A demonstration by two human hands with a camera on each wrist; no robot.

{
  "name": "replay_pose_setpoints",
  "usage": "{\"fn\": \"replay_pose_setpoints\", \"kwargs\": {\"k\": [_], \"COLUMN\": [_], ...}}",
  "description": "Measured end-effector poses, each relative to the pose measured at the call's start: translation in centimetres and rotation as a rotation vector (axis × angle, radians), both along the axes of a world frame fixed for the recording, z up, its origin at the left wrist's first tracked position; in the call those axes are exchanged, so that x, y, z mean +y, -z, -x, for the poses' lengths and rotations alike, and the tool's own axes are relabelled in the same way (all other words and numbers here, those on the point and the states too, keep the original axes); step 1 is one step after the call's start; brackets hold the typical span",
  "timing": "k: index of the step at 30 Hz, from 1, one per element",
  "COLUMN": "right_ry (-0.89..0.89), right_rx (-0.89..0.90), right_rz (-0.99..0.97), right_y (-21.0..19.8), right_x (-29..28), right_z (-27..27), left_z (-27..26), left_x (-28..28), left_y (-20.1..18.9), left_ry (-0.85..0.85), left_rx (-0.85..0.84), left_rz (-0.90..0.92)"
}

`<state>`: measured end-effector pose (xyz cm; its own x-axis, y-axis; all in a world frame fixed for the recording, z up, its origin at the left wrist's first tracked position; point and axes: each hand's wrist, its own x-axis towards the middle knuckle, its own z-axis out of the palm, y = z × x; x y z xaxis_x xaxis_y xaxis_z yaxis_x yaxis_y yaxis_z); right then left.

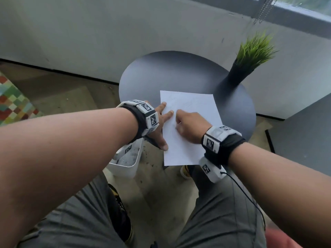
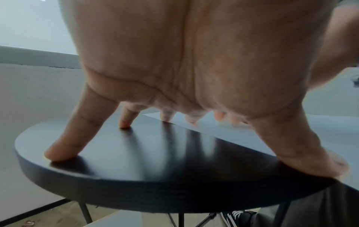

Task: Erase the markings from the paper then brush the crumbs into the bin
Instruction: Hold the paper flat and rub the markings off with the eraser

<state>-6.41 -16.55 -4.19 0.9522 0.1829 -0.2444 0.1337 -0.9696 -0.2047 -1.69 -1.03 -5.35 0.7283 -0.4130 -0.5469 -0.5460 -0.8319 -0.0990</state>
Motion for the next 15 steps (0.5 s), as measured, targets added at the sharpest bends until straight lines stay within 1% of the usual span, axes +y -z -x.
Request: {"fn": "replay_pose_setpoints", "kwargs": {"k": [2, 3, 4, 6, 7, 8, 9, 11, 12, 13, 15], "right_ry": [-0.200, -0.210, -0.143, 0.080, 0.138, 0.123, 0.056, -0.157, -0.207, -0.174, 0.037], "right_rx": [0.062, 0.073, 0.060, -0.006, -0.031, -0.044, -0.042, 0.020, 0.054, 0.057, -0.016], "right_rz": [-0.041, -0.034, -0.021, 0.013, 0.027, 0.021, -0.001, -0.066, -0.053, -0.033, 0.028], "right_y": [-0.1, -0.2, -0.3, 0.1, 0.4, 0.5, 0.6, 0.5, 0.3, 0.0, 0.1], "right_x": [1.3, 1.3, 0.8, -0.6, -0.8, -0.4, 0.4, 1.5, 1.4, 0.8, -1.0], "right_z": [1.3, 1.3, 0.5, -1.2, -1.4, -1.0, -0.4, 1.1, 1.4, 0.9, -0.8], "left_z": [-0.1, -0.1, 0.0, 0.3, 0.5, 0.6, 0.5, 0.4, 0.4, 0.4, 0.7], "left_x": [-0.1, -0.2, -0.2, -0.2, -0.1, -0.2, -0.2, -0.4, -0.4, -0.3, -0.1], "left_y": [0.0, 0.0, -0.1, -0.4, -0.6, -0.8, -0.8, -0.7, -0.7, -0.7, -0.9], "left_ry": [0.051, 0.054, 0.033, -0.001, -0.002, 0.002, 0.009, 0.042, 0.058, 0.044, -0.001], "left_rx": [0.015, 0.014, 0.015, 0.004, 0.000, 0.003, 0.010, 0.035, 0.039, 0.034, 0.030], "left_rz": [-0.013, -0.014, -0.008, -0.005, -0.009, -0.015, -0.015, -0.017, -0.023, -0.013, 0.010]}}
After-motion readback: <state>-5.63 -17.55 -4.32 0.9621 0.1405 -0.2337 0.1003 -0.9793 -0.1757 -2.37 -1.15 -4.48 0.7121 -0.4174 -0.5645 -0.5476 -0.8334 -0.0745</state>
